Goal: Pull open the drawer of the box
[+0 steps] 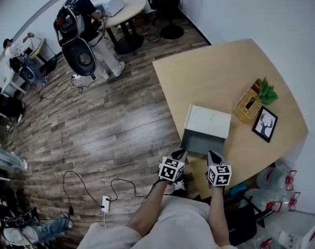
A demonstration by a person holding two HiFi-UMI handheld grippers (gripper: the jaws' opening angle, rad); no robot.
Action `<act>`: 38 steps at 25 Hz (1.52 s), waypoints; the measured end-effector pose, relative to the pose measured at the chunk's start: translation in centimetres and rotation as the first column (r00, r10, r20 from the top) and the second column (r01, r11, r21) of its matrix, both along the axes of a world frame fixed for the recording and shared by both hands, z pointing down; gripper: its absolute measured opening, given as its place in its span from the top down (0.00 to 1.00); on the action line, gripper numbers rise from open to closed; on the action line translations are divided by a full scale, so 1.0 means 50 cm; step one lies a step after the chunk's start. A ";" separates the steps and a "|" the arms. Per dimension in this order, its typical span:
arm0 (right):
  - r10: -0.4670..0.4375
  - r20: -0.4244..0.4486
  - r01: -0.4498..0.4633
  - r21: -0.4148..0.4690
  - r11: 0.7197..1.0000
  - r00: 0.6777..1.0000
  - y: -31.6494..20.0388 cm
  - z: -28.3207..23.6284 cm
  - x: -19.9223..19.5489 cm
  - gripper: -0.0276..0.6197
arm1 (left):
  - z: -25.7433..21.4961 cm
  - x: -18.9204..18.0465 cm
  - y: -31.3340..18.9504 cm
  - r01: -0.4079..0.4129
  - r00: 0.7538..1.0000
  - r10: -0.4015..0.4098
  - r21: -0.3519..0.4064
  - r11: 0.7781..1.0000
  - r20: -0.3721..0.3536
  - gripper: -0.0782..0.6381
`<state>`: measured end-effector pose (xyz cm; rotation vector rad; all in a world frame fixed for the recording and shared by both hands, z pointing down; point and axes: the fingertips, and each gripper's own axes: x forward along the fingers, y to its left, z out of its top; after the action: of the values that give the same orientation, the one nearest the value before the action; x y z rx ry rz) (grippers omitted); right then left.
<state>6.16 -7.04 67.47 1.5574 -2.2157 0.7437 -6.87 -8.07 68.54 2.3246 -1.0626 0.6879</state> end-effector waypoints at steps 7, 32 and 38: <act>0.008 -0.009 -0.008 0.011 1.000 1.000 -0.003 -0.004 -0.004 0.96 | 0.000 -0.007 -0.011 -0.004 1.000 0.004 -0.003 1.000 -0.020 0.82; 0.020 -0.067 -0.019 0.003 1.000 0.998 -0.015 -0.007 0.009 0.96 | -0.001 0.021 -0.048 -0.074 0.996 0.074 -0.003 0.997 -0.040 0.82; 0.010 -0.081 -0.010 0.000 1.000 0.997 -0.012 -0.007 0.002 0.96 | 0.004 0.020 -0.052 -0.082 0.996 0.081 -0.009 0.997 -0.044 0.82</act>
<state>6.27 -7.66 67.11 1.5718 -2.1509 0.6710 -5.87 -10.65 68.72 2.3738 -0.9471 0.6685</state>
